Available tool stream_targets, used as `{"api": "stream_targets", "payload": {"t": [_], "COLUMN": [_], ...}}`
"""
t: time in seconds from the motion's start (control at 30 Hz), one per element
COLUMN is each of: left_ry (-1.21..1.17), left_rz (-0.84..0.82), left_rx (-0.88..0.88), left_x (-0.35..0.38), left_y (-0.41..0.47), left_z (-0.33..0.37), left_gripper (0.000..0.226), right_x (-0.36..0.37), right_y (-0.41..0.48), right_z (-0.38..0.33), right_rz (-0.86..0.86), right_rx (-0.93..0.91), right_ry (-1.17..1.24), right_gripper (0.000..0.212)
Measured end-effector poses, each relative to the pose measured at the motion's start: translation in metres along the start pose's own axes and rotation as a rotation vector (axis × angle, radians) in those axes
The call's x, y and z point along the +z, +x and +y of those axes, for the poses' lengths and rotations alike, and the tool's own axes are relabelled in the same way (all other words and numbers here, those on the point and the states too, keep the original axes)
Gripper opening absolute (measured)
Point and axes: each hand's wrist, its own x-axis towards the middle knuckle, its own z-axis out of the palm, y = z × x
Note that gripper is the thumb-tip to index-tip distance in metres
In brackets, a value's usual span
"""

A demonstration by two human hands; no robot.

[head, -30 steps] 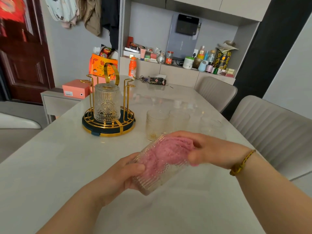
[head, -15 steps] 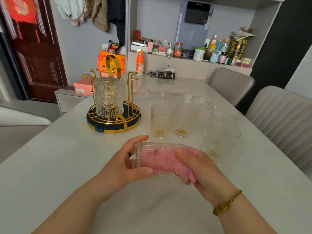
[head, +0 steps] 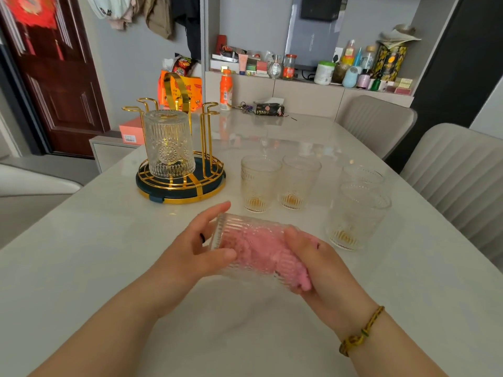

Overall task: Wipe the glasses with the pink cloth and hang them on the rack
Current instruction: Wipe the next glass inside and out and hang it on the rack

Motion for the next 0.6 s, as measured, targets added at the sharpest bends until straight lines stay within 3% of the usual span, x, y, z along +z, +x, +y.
{"api": "stream_targets", "payload": {"t": [0.13,0.2,0.27,0.33,0.4,0.47,0.6], "left_ry": [-0.079,-0.134,-0.153,-0.122,-0.045,0.007,-0.110], "left_rz": [0.092,0.082,0.062,0.019,-0.074,-0.049,0.035], "left_rx": [-0.073,-0.179,-0.240,-0.207,-0.120,-0.017,0.014], "left_x": [0.003,0.004,0.003,0.002,-0.001,0.000,0.005], "left_y": [0.004,0.005,0.003,0.002,0.001,0.002,0.003], "left_z": [-0.002,-0.003,-0.002,-0.001,-0.001,-0.004,-0.009], "left_gripper": [0.037,0.014,0.020,0.026,0.057,0.070,0.097], "right_x": [0.008,0.010,0.013,0.012,0.006,0.002,0.005], "right_y": [-0.002,-0.003,-0.005,-0.002,0.002,0.003,-0.002], "right_z": [-0.003,-0.002,-0.002,0.000,0.003,0.007,-0.001], "right_rz": [-0.020,-0.051,-0.025,0.028,0.040,-0.004,-0.042], "right_rx": [-0.111,-0.204,-0.219,-0.153,-0.034,0.017,-0.074], "right_ry": [-0.238,-0.401,-0.443,-0.311,-0.063,0.132,0.038], "right_gripper": [0.036,0.037,0.039,0.031,0.060,0.078,0.074]}}
